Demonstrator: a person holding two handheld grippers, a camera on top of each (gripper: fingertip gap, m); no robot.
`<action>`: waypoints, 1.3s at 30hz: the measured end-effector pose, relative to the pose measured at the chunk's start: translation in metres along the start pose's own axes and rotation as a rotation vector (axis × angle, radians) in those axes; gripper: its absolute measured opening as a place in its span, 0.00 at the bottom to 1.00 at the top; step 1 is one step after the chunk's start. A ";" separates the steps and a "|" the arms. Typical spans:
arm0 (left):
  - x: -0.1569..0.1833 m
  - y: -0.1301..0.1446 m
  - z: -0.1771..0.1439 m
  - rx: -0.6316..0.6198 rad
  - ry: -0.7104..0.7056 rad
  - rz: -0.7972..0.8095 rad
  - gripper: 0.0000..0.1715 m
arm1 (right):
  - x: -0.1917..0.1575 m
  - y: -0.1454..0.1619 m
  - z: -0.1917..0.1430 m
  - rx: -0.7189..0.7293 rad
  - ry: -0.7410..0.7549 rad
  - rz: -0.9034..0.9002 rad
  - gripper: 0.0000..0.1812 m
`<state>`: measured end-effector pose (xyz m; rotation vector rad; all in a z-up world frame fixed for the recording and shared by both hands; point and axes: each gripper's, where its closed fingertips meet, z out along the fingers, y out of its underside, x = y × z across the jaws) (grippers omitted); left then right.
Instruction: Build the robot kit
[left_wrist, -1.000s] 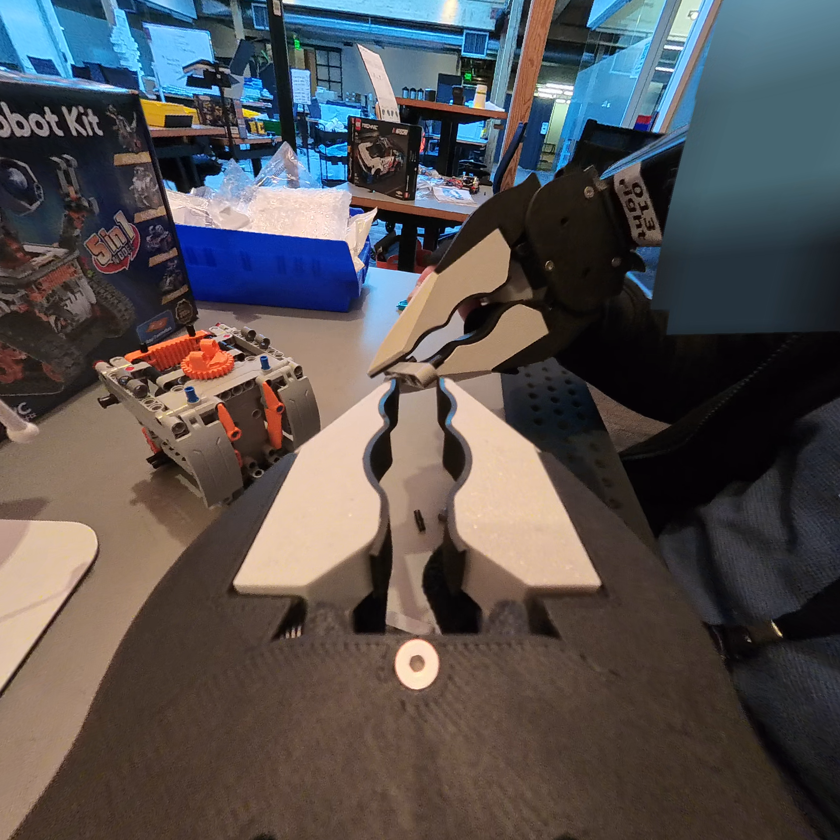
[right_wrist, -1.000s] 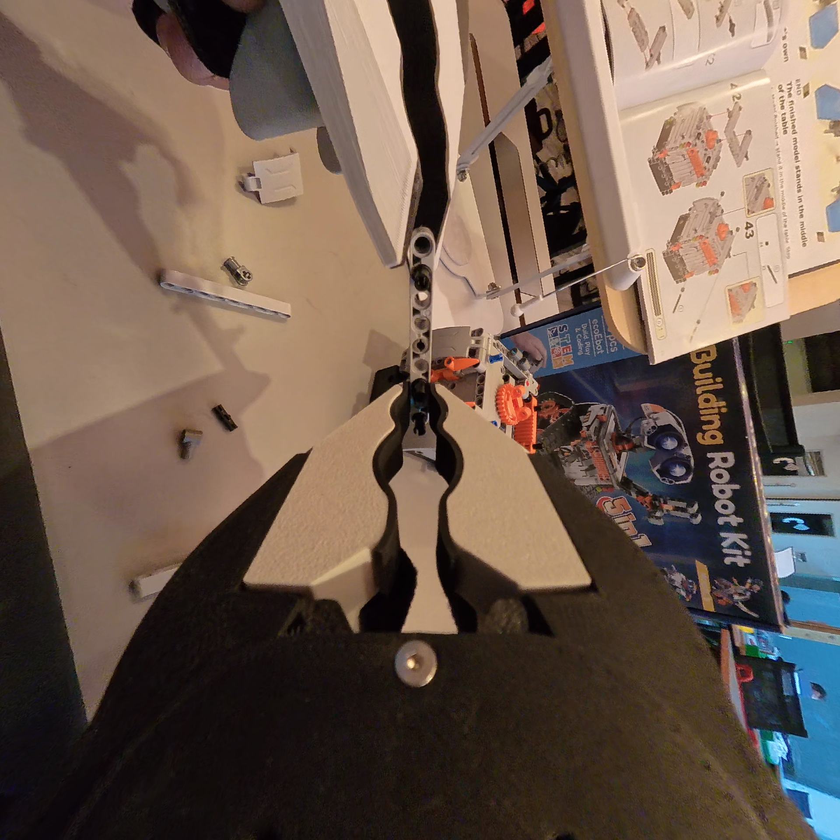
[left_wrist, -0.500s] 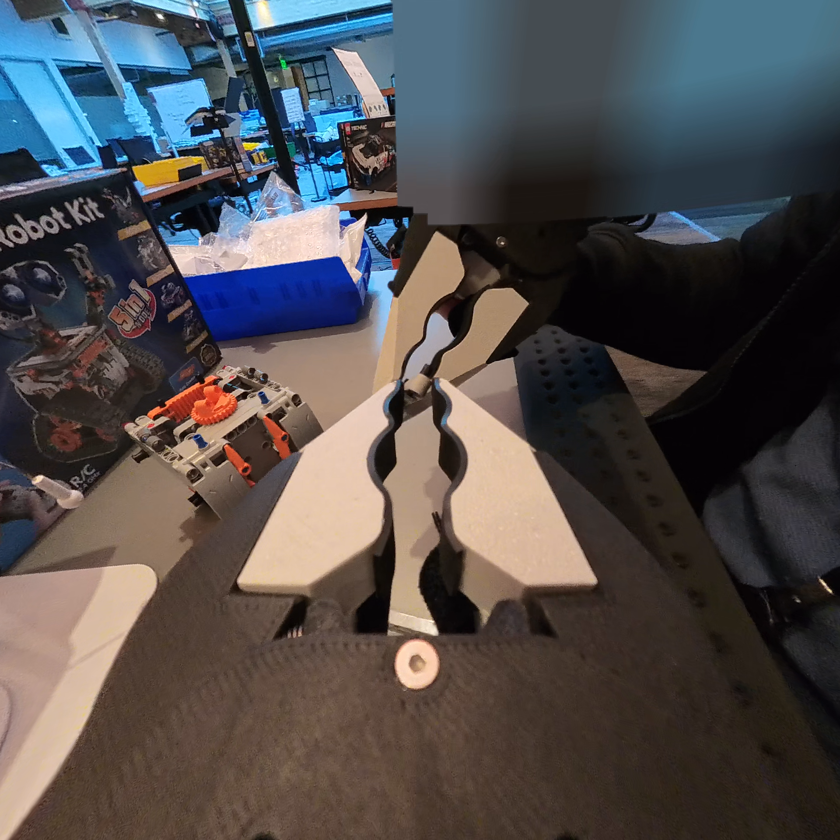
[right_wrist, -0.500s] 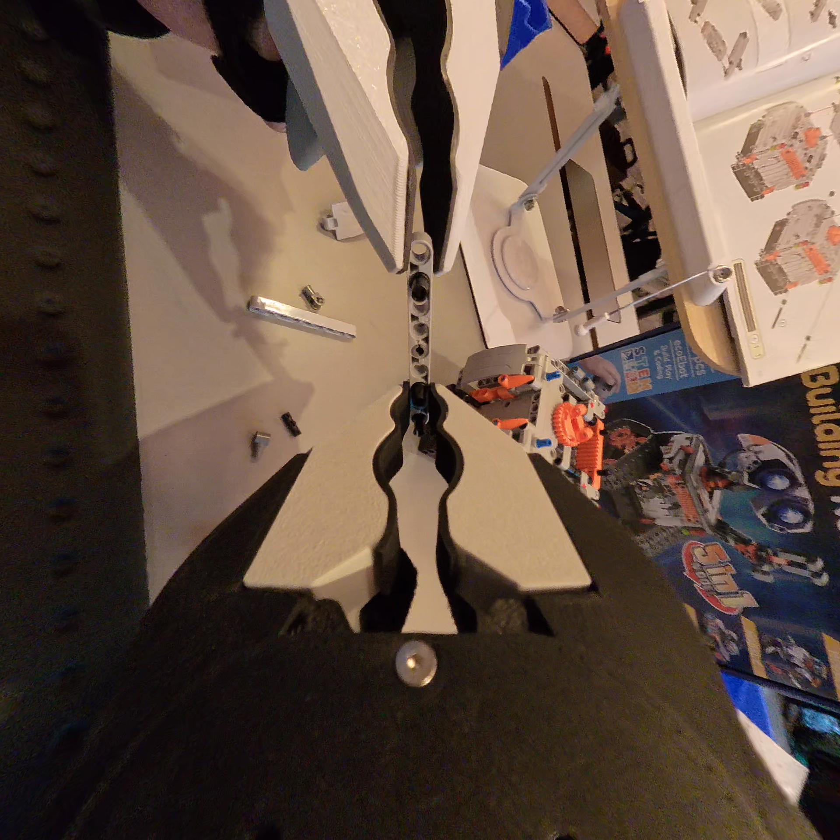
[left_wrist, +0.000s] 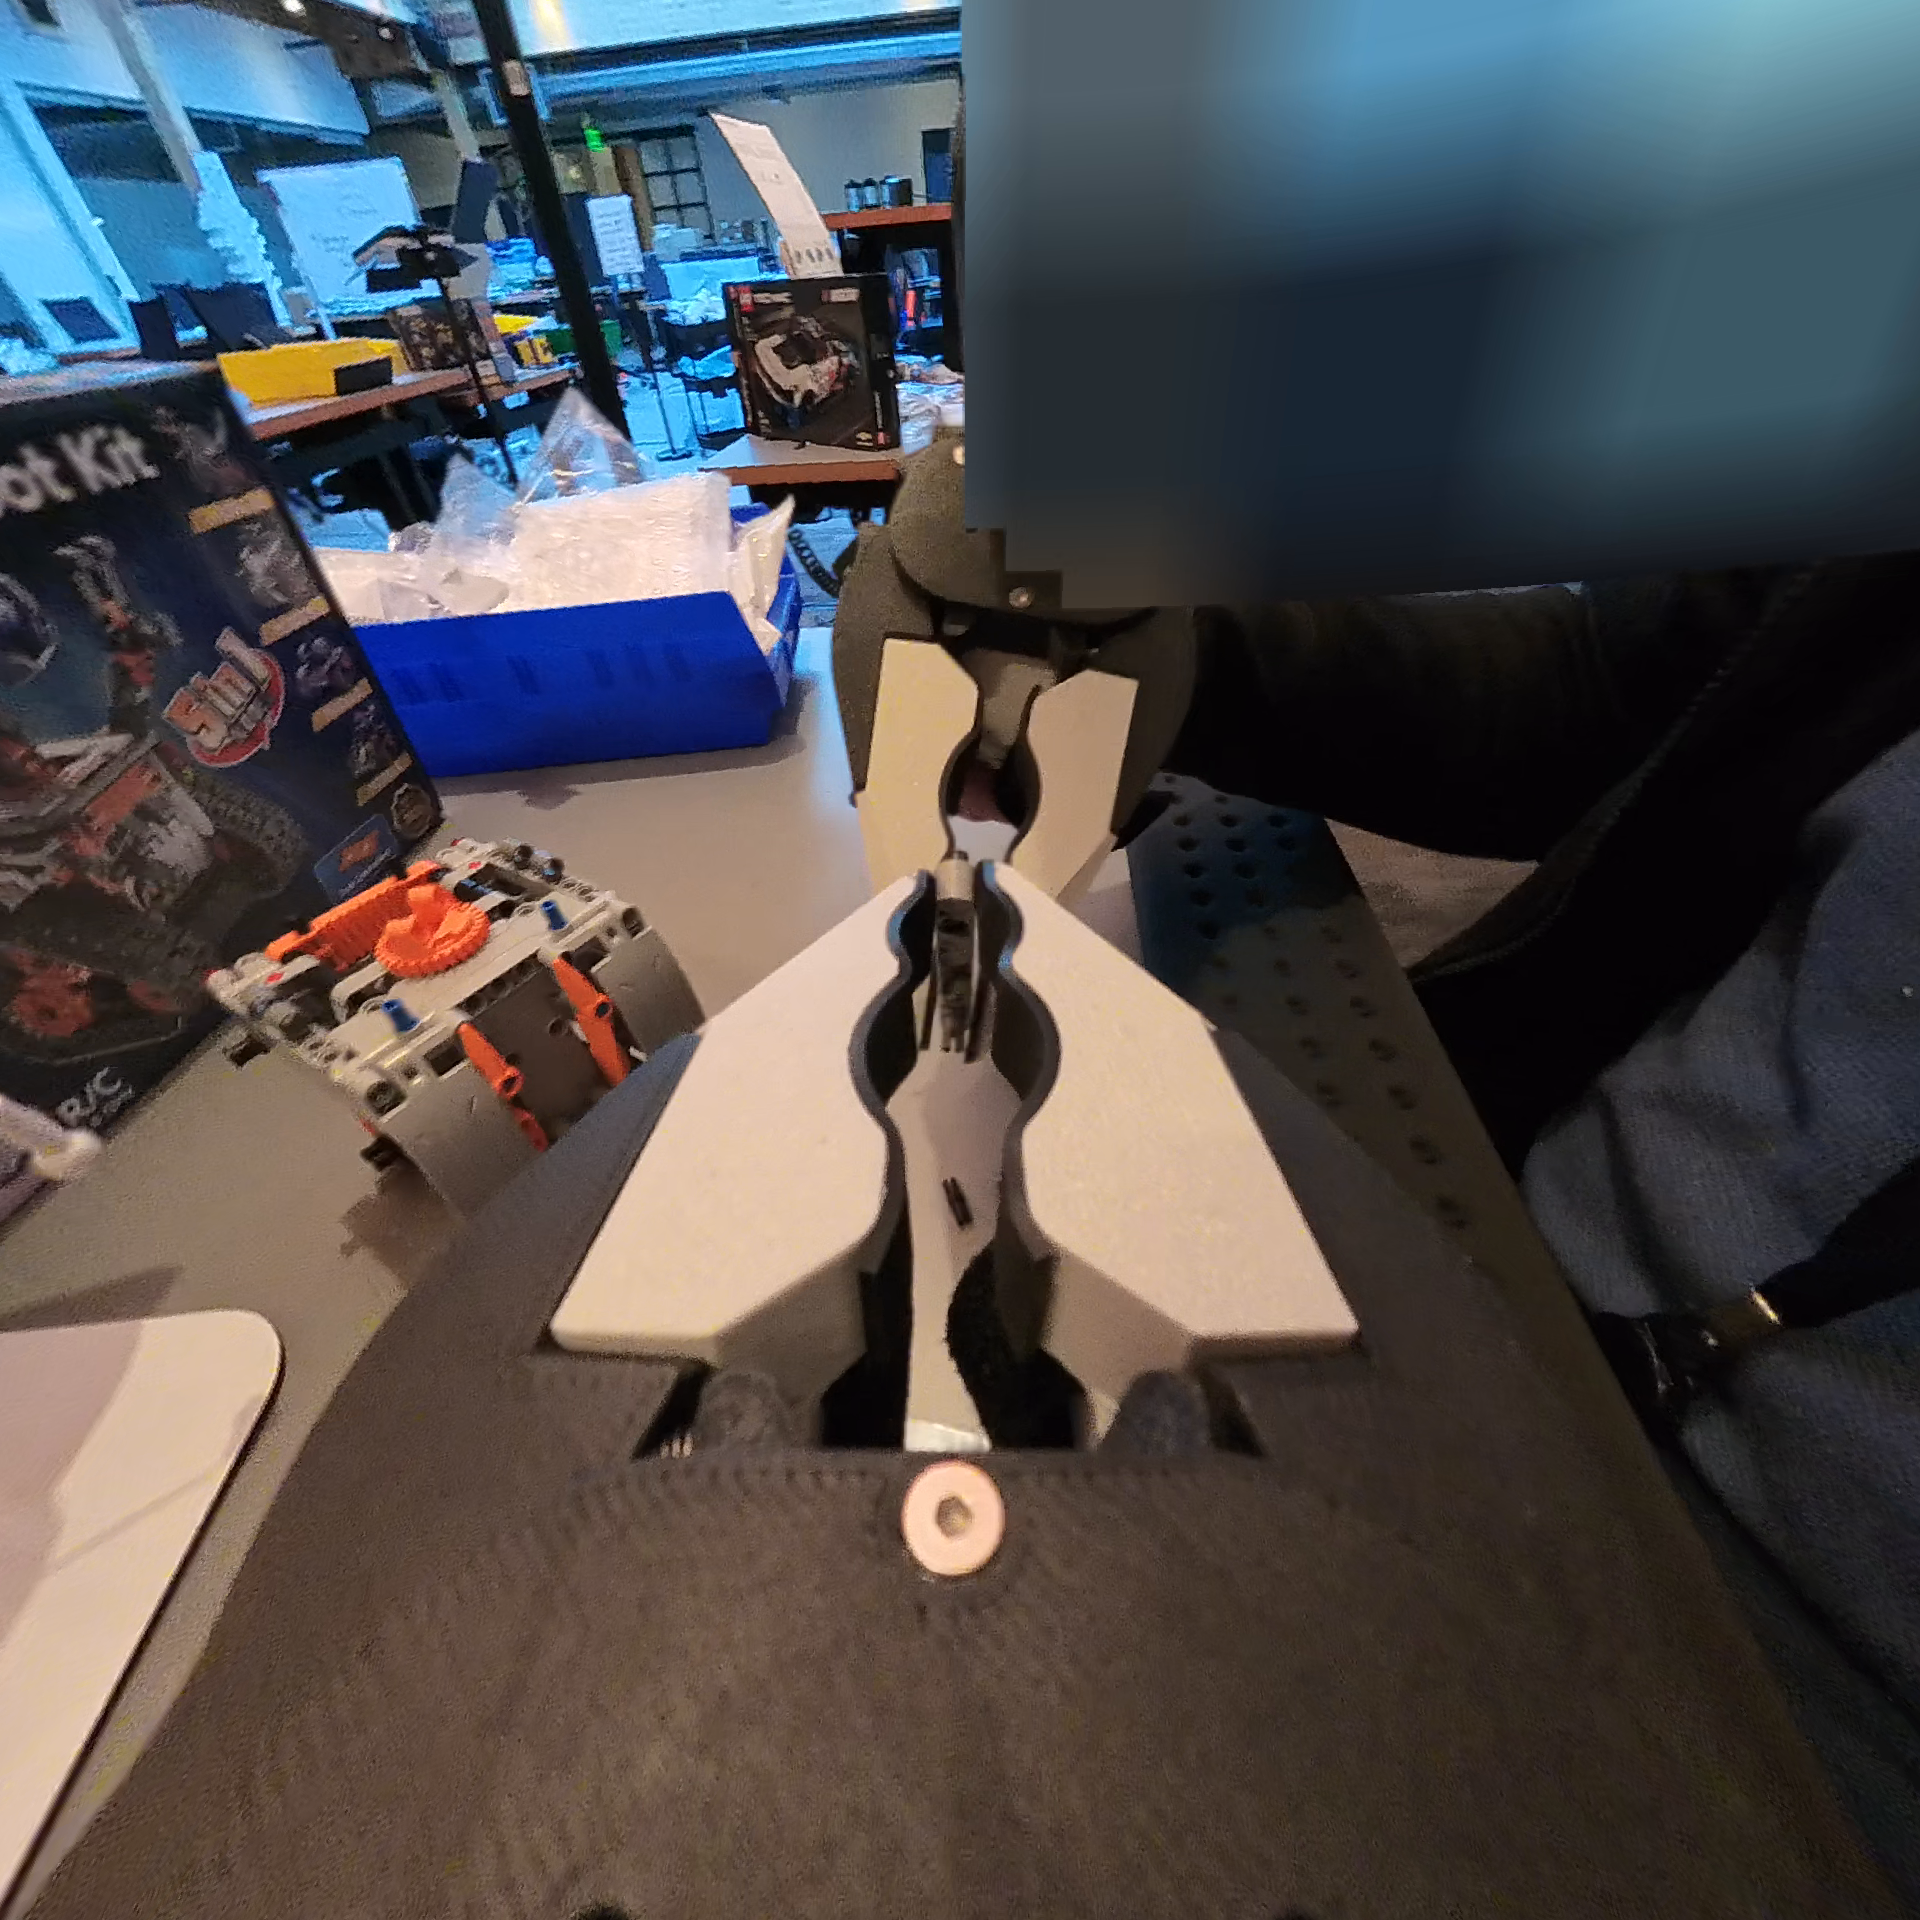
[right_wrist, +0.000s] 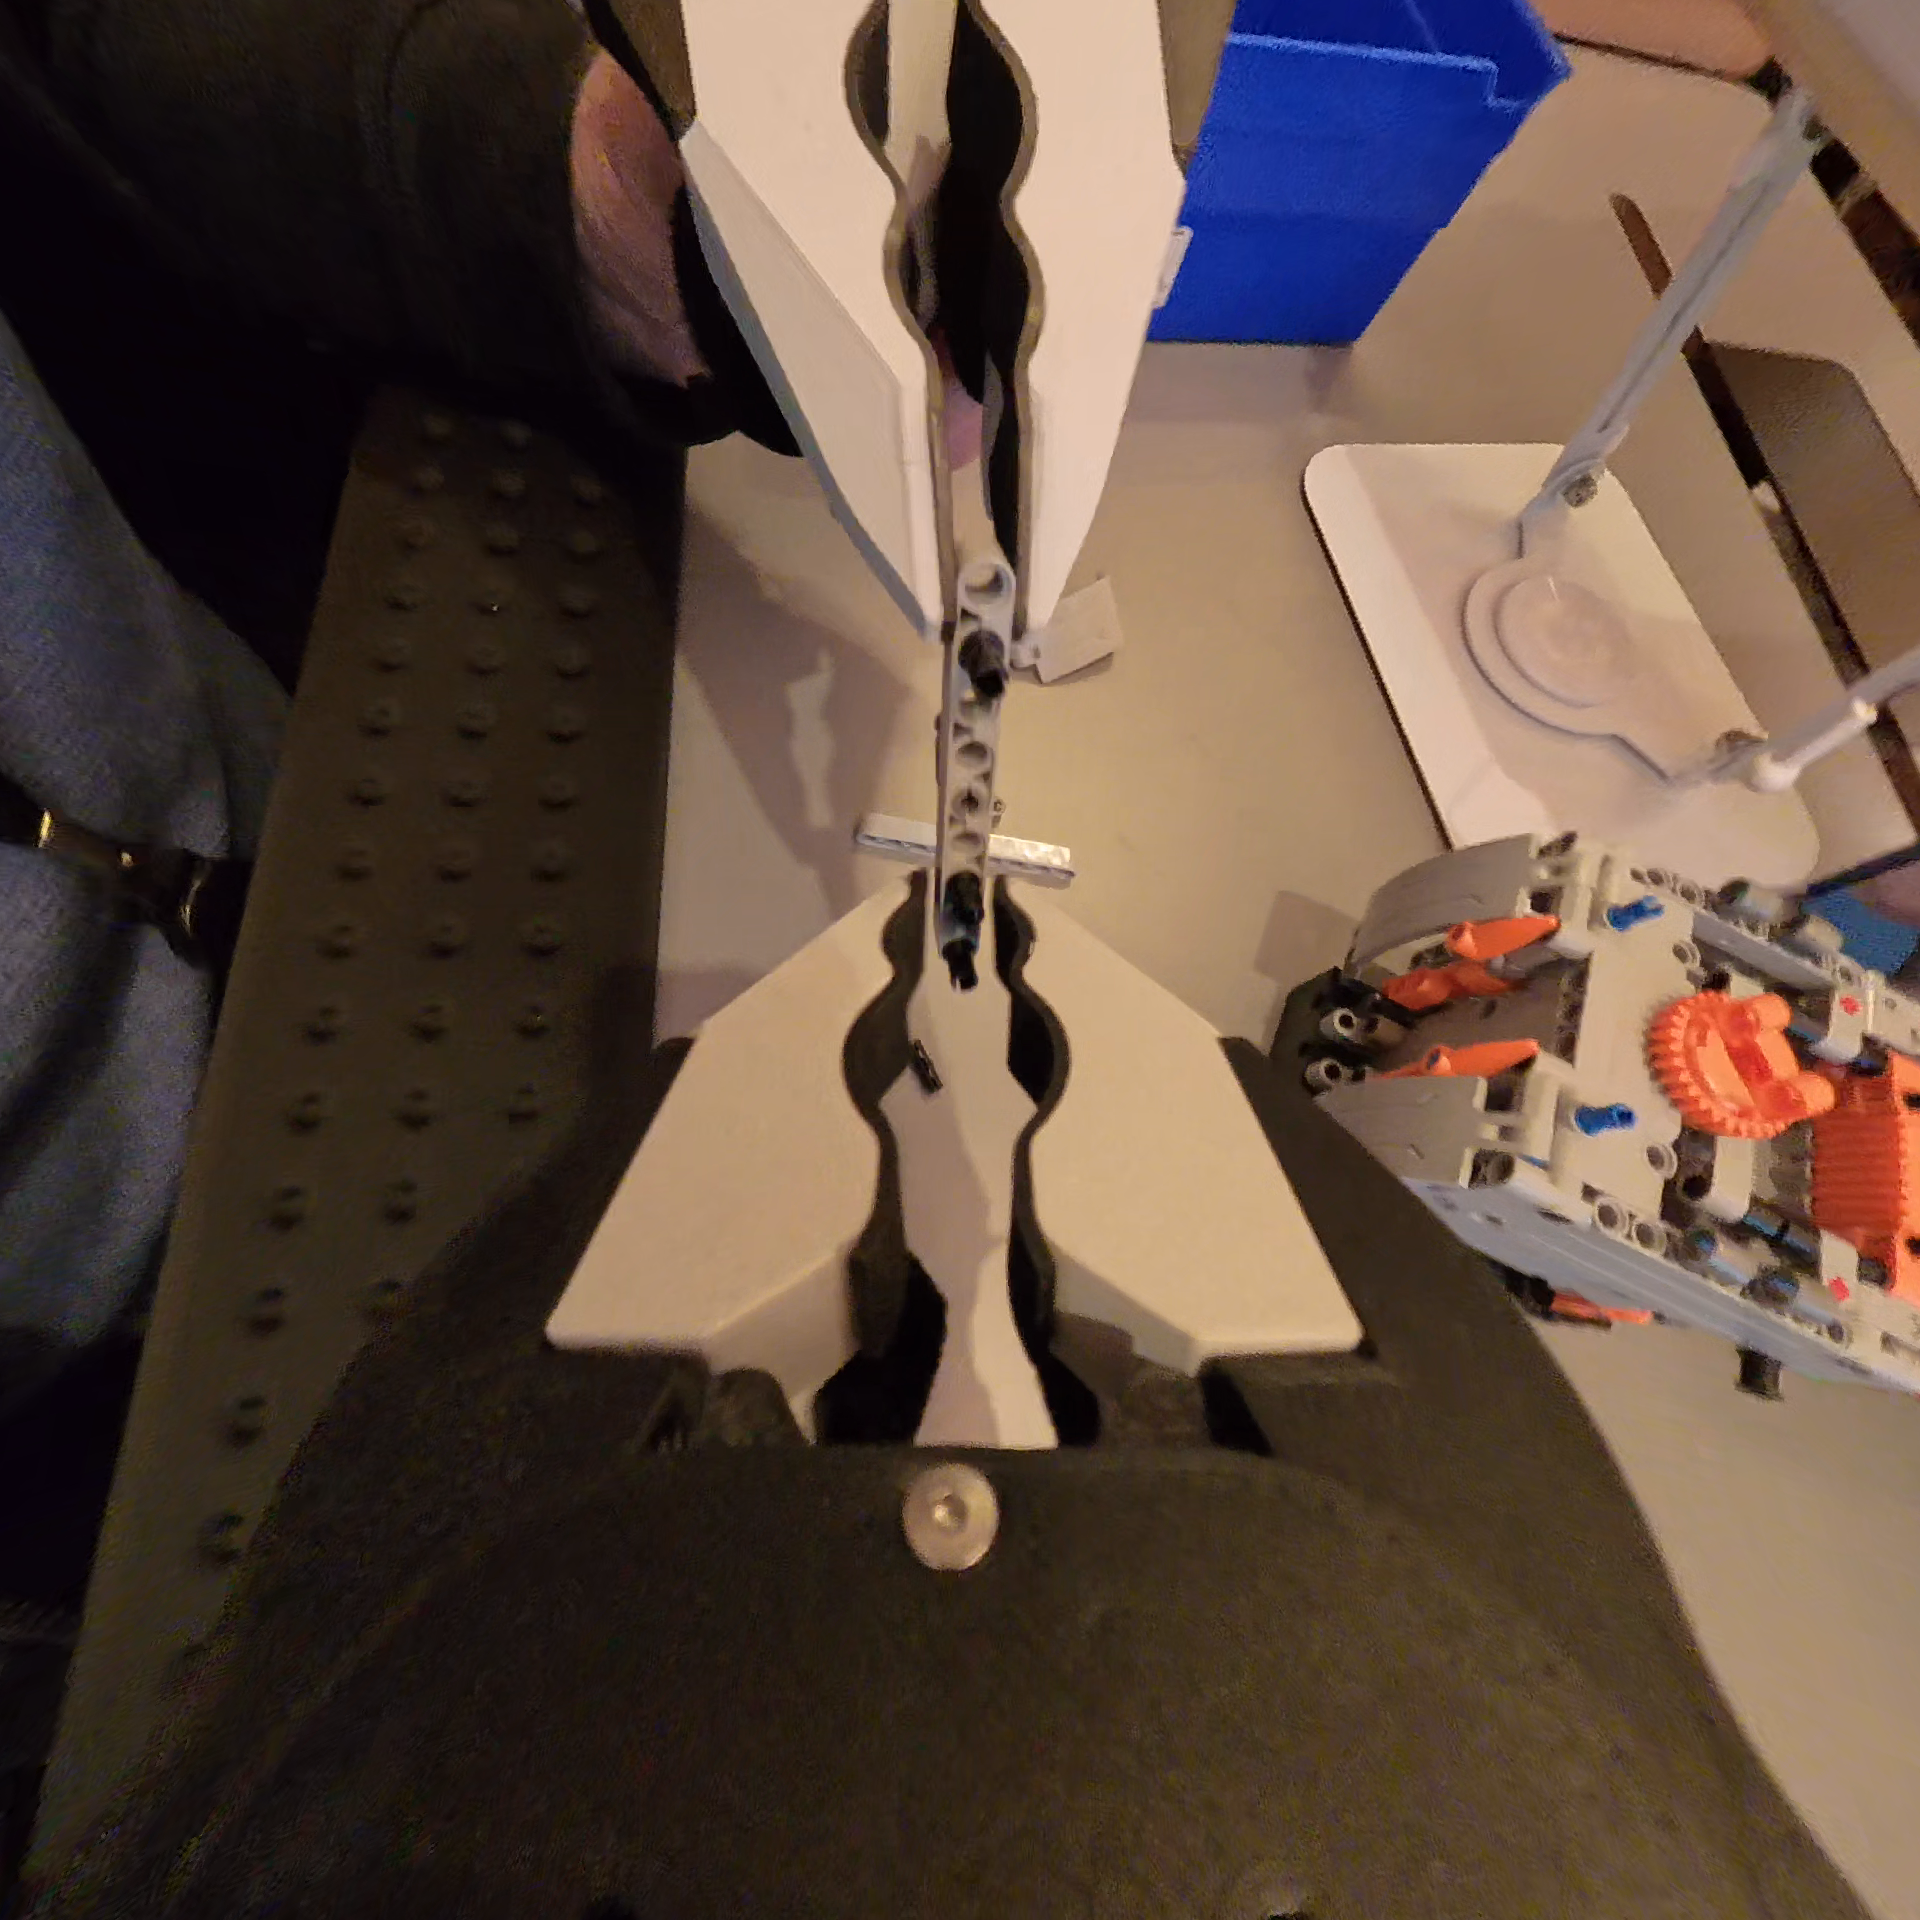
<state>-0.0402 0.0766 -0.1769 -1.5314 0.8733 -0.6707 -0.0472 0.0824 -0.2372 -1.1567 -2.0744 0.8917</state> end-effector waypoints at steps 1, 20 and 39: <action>-0.003 0.000 -0.002 0.005 -0.003 -0.023 0.03 | 0.004 0.002 -0.001 -0.009 0.016 0.029 0.09; -0.021 0.026 0.003 -0.114 -0.062 -0.100 0.03 | -0.030 0.083 0.033 -0.416 0.002 0.178 0.08; -0.025 0.031 0.004 -0.089 -0.037 -0.224 0.03 | 0.011 0.001 -0.014 0.256 0.000 0.478 0.03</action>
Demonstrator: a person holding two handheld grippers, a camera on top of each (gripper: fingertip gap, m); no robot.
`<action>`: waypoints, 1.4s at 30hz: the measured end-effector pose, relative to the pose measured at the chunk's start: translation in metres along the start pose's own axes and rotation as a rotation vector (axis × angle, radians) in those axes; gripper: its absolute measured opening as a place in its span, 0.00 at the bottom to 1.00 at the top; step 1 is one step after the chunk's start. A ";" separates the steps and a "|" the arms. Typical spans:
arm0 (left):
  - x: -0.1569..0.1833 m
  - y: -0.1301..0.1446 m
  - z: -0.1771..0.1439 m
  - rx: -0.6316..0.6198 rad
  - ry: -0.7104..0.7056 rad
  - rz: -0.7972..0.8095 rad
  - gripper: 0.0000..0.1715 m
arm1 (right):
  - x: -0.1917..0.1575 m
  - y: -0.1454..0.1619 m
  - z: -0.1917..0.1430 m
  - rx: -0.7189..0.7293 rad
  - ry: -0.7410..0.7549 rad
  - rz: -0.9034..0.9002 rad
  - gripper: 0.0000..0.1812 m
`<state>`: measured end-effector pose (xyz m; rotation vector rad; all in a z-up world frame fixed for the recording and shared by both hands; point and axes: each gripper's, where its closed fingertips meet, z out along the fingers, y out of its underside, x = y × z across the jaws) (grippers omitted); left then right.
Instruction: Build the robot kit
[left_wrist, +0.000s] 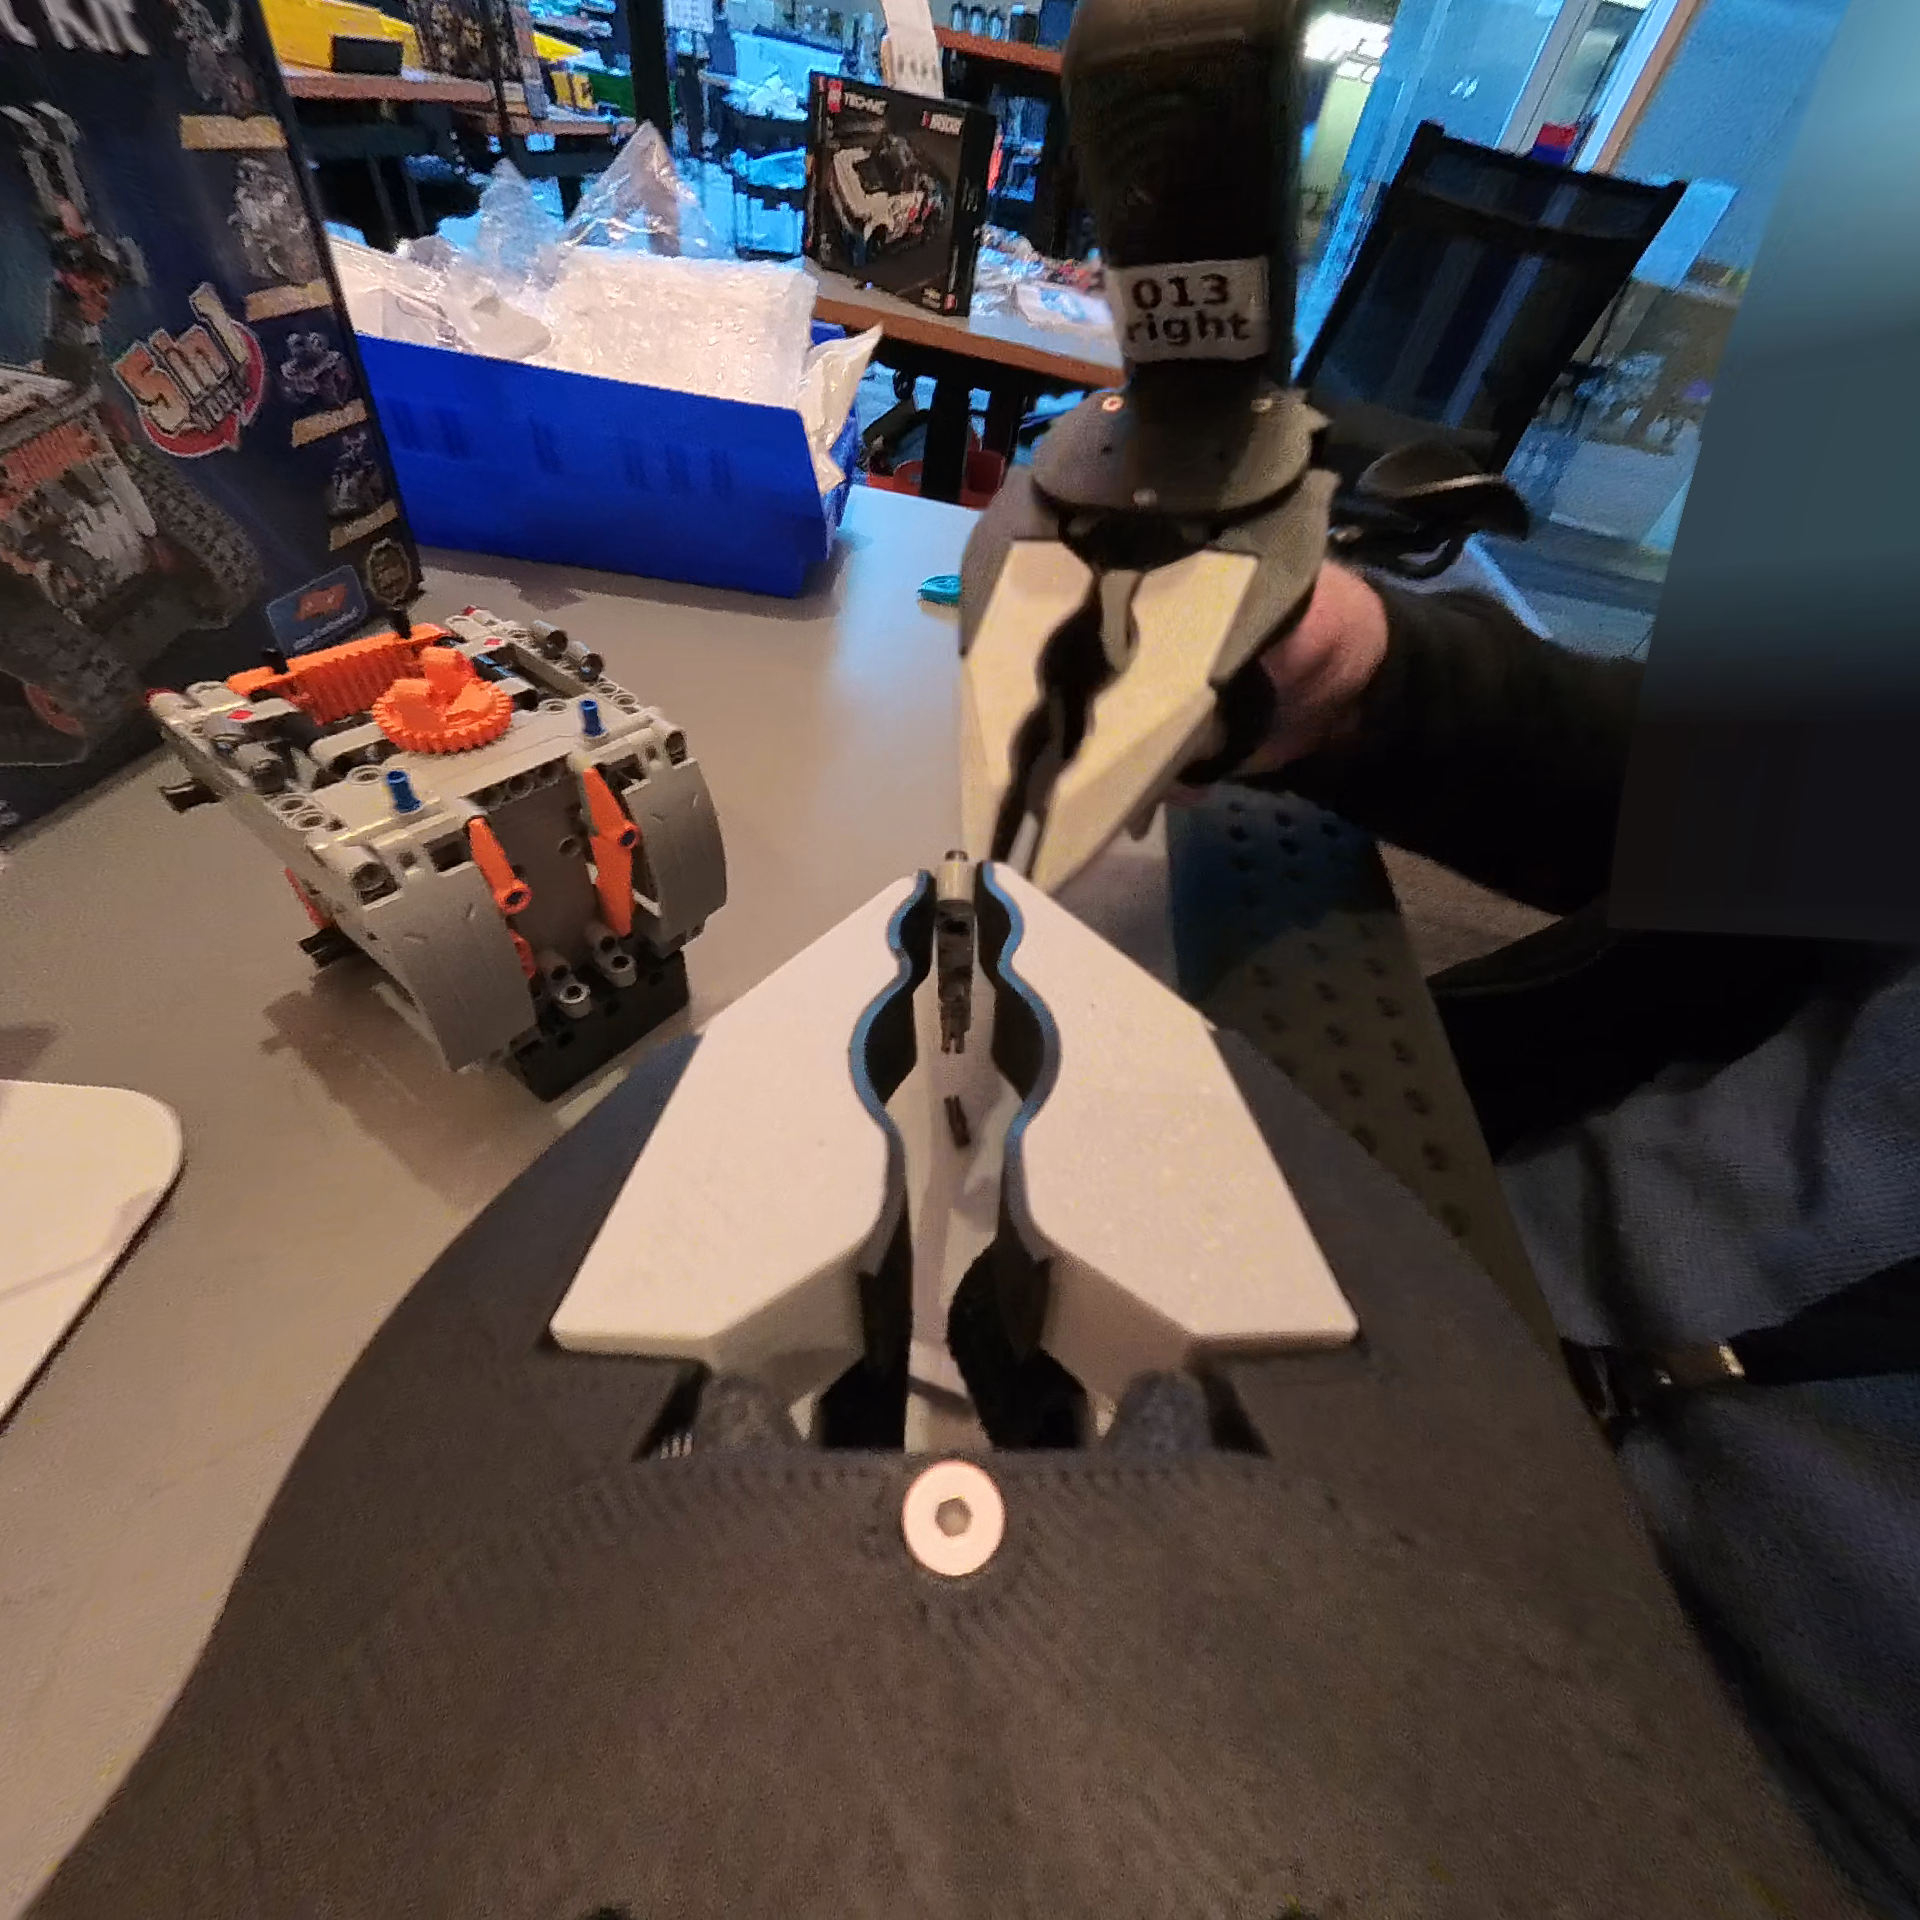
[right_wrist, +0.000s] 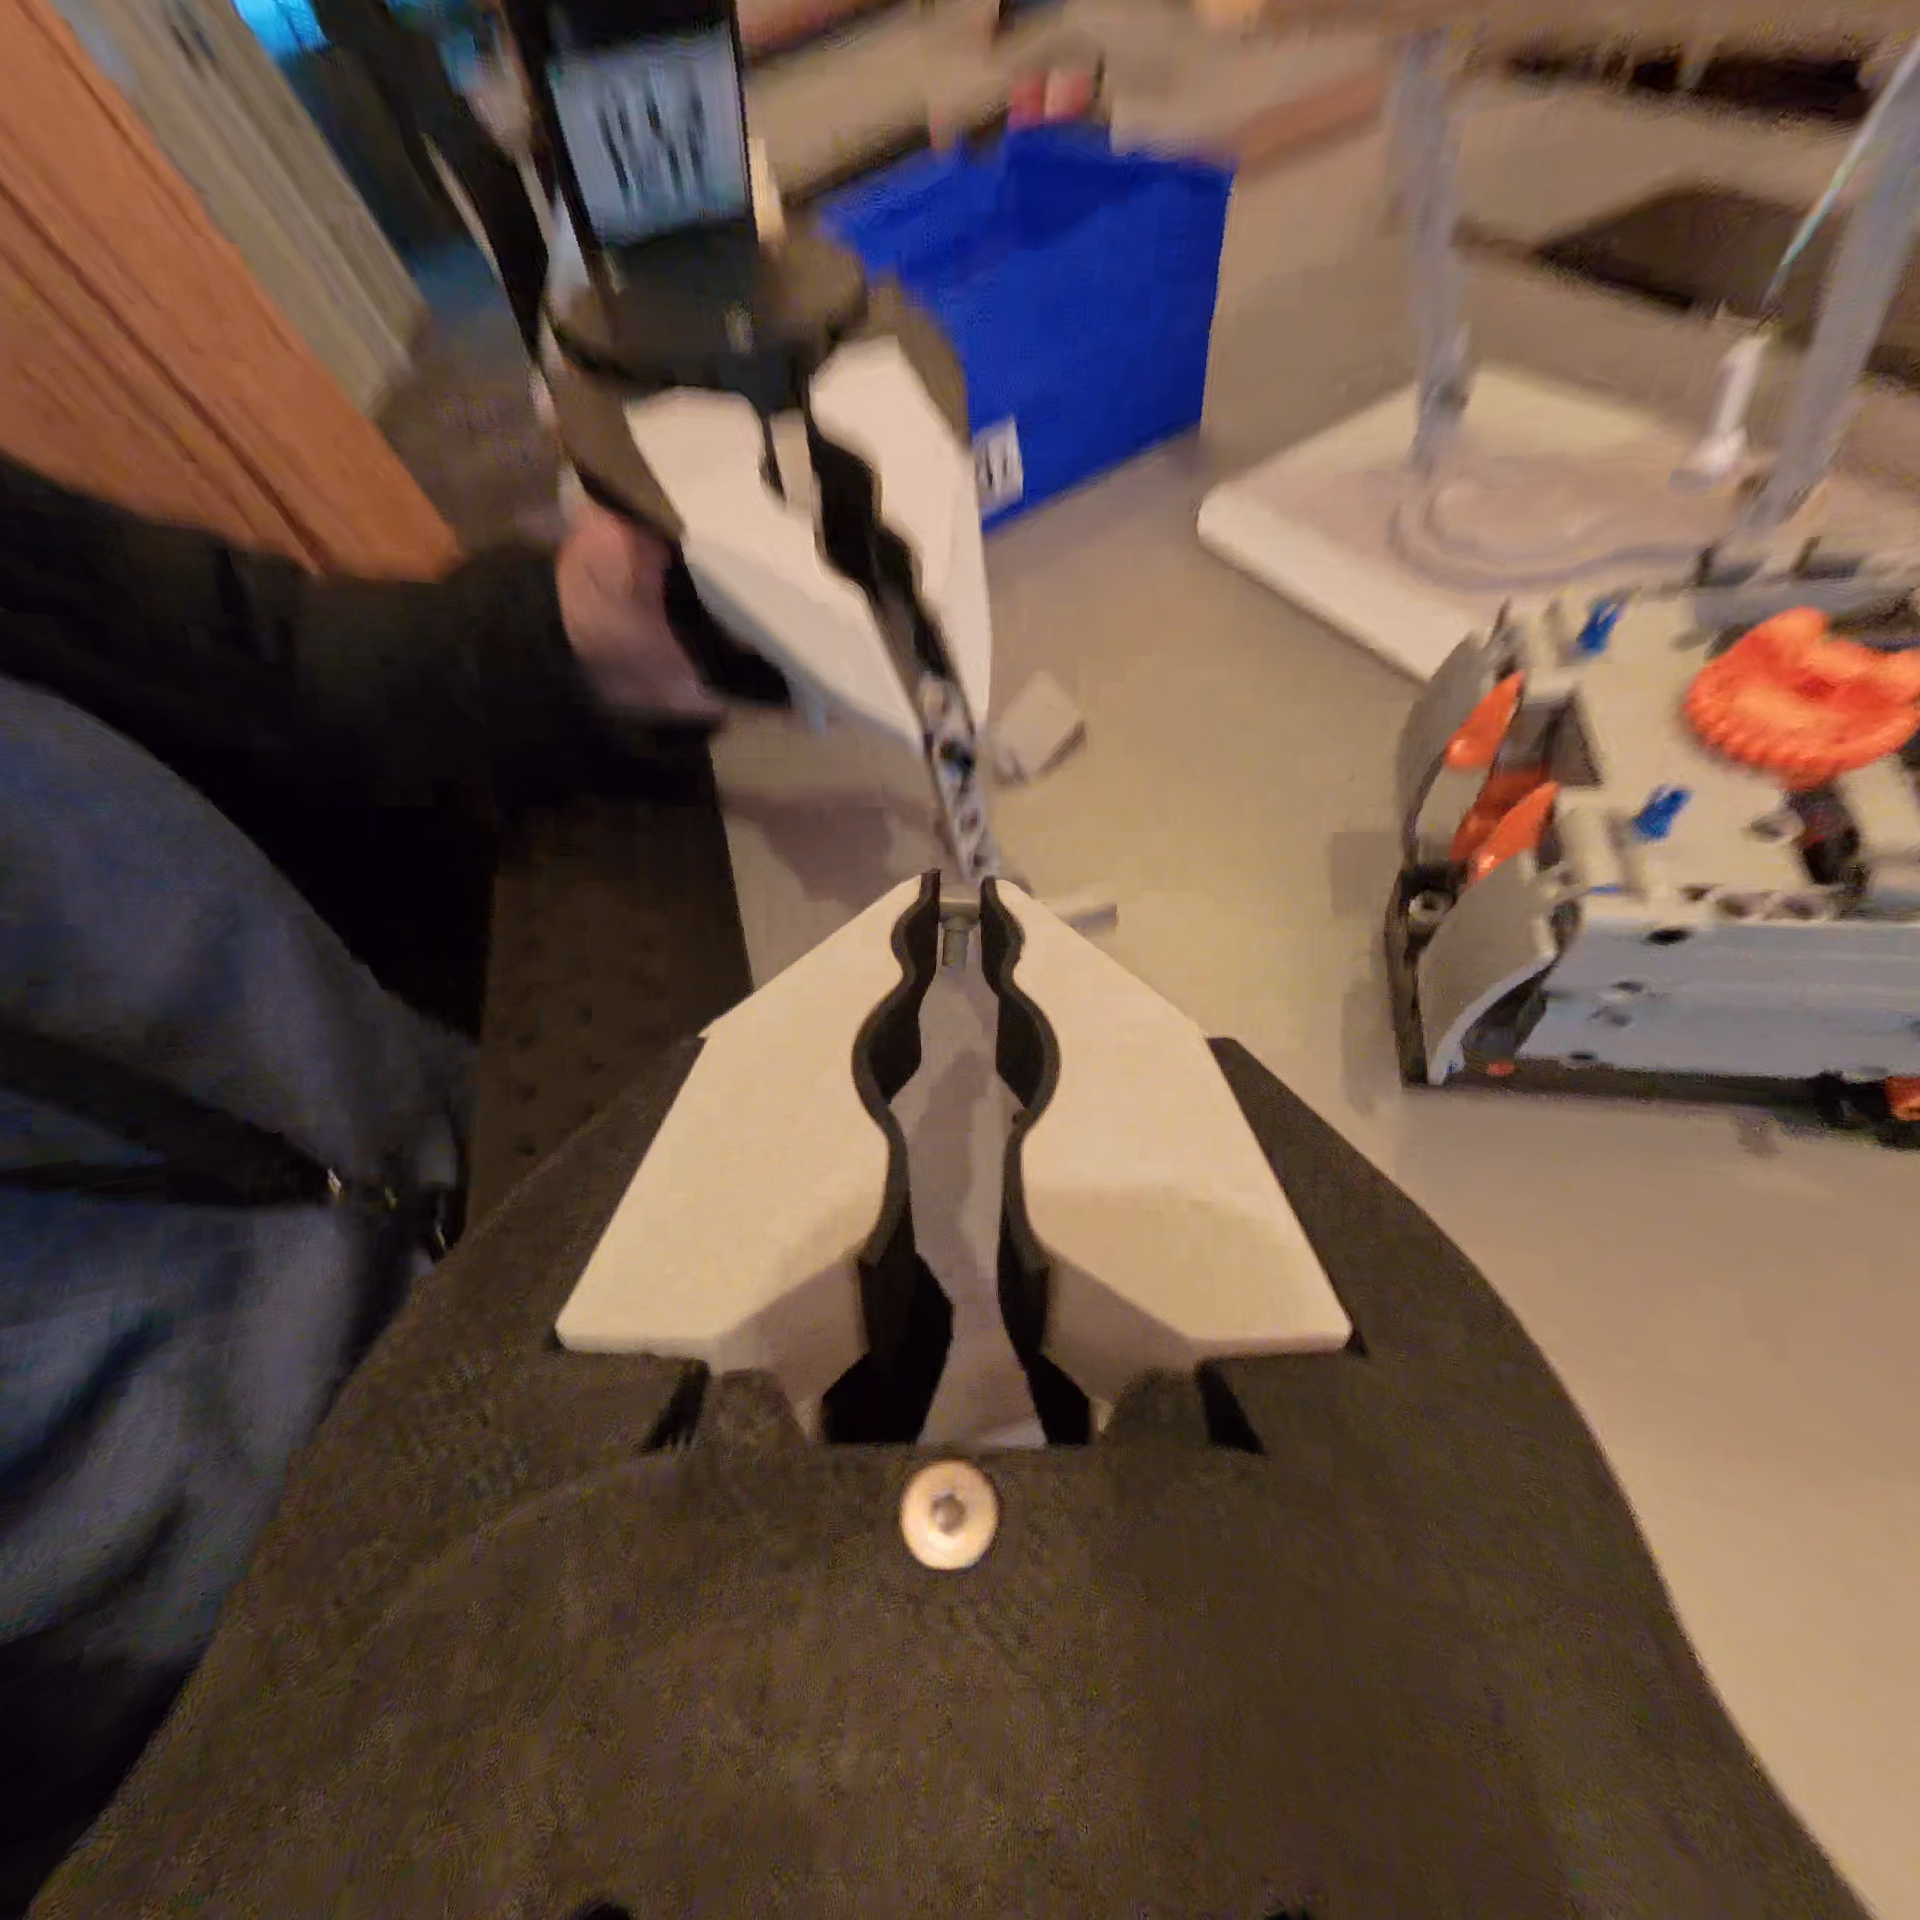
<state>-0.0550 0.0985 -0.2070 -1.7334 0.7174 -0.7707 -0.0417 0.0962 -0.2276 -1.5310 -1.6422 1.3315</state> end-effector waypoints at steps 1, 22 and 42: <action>0.002 -0.002 0.001 0.014 0.018 -0.016 0.03 | -0.001 -0.012 -0.005 0.077 -0.010 0.027 0.03; 0.023 -0.051 -0.002 0.317 0.141 -0.150 0.03 | -0.021 -0.086 -0.023 0.657 -0.214 0.194 0.02; 0.023 -0.062 -0.015 0.387 0.204 -0.199 0.03 | -0.027 -0.087 -0.030 0.703 -0.195 0.124 0.02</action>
